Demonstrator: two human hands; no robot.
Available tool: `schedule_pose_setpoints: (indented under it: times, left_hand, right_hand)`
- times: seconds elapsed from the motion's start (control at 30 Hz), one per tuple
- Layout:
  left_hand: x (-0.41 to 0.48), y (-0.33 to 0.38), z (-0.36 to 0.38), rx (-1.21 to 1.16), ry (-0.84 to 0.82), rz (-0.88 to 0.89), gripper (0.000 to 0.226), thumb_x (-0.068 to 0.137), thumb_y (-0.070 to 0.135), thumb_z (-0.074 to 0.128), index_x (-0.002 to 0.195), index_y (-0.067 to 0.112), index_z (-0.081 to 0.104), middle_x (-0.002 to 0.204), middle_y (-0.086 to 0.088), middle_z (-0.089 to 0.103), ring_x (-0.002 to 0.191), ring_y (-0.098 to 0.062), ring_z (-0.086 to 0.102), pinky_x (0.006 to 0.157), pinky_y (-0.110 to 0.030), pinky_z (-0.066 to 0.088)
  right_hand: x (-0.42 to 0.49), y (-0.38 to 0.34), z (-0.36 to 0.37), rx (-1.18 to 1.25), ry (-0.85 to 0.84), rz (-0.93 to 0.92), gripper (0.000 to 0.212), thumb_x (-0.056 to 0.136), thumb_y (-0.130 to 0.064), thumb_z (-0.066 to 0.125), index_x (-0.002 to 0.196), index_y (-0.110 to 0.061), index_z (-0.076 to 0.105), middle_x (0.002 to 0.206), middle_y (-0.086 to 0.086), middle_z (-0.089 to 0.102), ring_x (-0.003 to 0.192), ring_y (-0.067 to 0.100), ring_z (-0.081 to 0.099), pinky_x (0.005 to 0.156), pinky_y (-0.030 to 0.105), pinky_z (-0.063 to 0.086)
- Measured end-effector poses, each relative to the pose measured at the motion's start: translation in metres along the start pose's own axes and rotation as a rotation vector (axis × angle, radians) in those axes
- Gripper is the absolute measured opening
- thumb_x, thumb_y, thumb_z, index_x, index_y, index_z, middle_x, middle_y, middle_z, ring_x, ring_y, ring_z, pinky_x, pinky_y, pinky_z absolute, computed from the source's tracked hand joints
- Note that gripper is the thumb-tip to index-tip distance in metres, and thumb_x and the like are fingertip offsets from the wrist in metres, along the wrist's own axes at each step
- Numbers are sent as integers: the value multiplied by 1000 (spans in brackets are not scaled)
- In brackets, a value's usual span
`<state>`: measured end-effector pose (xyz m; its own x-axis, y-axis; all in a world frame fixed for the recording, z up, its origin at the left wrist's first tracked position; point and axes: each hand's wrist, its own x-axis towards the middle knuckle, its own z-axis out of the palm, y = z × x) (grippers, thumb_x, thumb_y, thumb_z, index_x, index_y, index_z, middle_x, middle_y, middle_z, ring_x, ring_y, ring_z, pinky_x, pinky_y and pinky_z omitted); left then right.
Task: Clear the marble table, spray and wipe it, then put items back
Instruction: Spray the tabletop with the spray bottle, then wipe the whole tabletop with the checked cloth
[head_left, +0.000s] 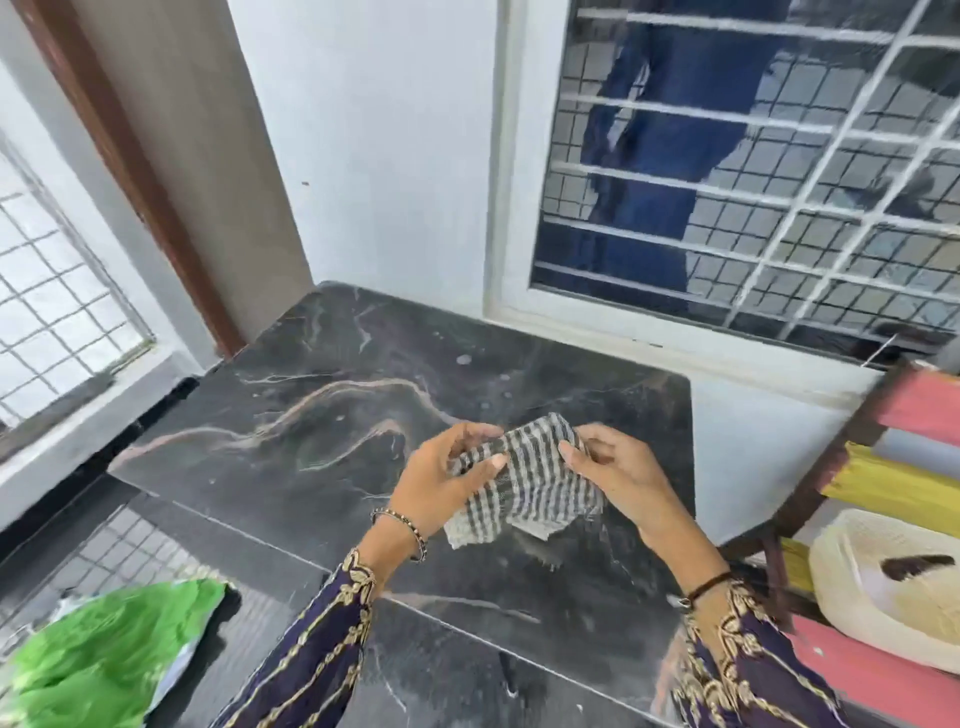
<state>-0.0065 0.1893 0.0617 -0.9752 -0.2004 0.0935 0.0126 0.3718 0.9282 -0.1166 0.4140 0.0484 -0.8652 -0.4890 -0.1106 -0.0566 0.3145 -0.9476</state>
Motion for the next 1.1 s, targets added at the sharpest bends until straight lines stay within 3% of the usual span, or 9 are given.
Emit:
schedule_pose_setpoints:
  times: [0.07,0.13,0.27,0.43,0.53,0.67,0.83,0.97,1.1]
  left_hand:
    - [-16,-15,-27,36,21,-68,29,84,35,71,113,31,65,113,16,68,108,3,61,99,-32,50]
    - [-33,-31,-55,55,54,-127,32,83,37,72,113,28,66,112,12,69,107,-3,63,99,-35,50]
    - [-61,-57,-98,45,158,-199,26,83,38,72,107,29,69,105,10,72,100,-8,66,94,-33,53]
    - [-89,-95,-149,14,277,-291,21,84,36,72,104,29,70,105,8,72,100,-11,67,90,-31,54]
    - [-96,-119,-183,7,341,-332,19,84,33,73,103,28,70,101,7,73,94,-8,69,84,-24,54]
    - [-83,-158,-241,70,433,-401,26,85,23,73,110,19,67,104,2,72,95,-13,69,91,-32,55]
    - [-65,-203,-309,223,441,-518,32,87,14,69,117,8,61,114,-5,68,100,-18,66,93,-37,53]
    - [-53,-231,-339,235,461,-585,22,87,18,69,108,14,67,105,2,70,87,-3,64,77,-8,47]
    - [-33,-251,-356,179,427,-629,16,88,17,66,104,16,69,100,4,71,86,-7,64,82,-18,49]
  right_hand:
    - [4,-19,31,-105,-35,-59,10,95,-26,72,101,-35,71,99,-25,76,95,-11,69,80,5,51]
    - [9,-32,65,-234,-54,-122,12,99,-28,66,100,-40,67,97,-32,73,94,-17,65,80,4,48]
    - [24,-51,128,-476,-66,-249,30,103,-45,54,127,-30,63,119,-13,71,107,8,65,94,33,51]
    - [51,-68,200,-591,-190,-375,37,102,-51,49,131,-31,61,108,2,77,96,22,72,86,38,56]
    - [79,-76,244,-528,-300,-370,42,98,-59,48,126,-32,64,102,-17,73,90,-1,68,83,31,53]
    - [138,-85,318,-533,-335,-375,32,104,-48,51,129,-33,62,117,-10,73,109,13,67,96,45,53]
    - [199,-71,398,-629,-291,-262,34,104,-28,55,133,-13,58,123,2,68,120,26,60,108,49,40]
    - [183,-36,445,-761,-147,-233,29,103,-29,53,125,-13,63,131,9,64,127,30,56,107,43,39]
    - [153,-16,486,-1000,-152,-41,77,100,-62,15,160,-17,28,168,21,18,156,44,10,125,55,10]
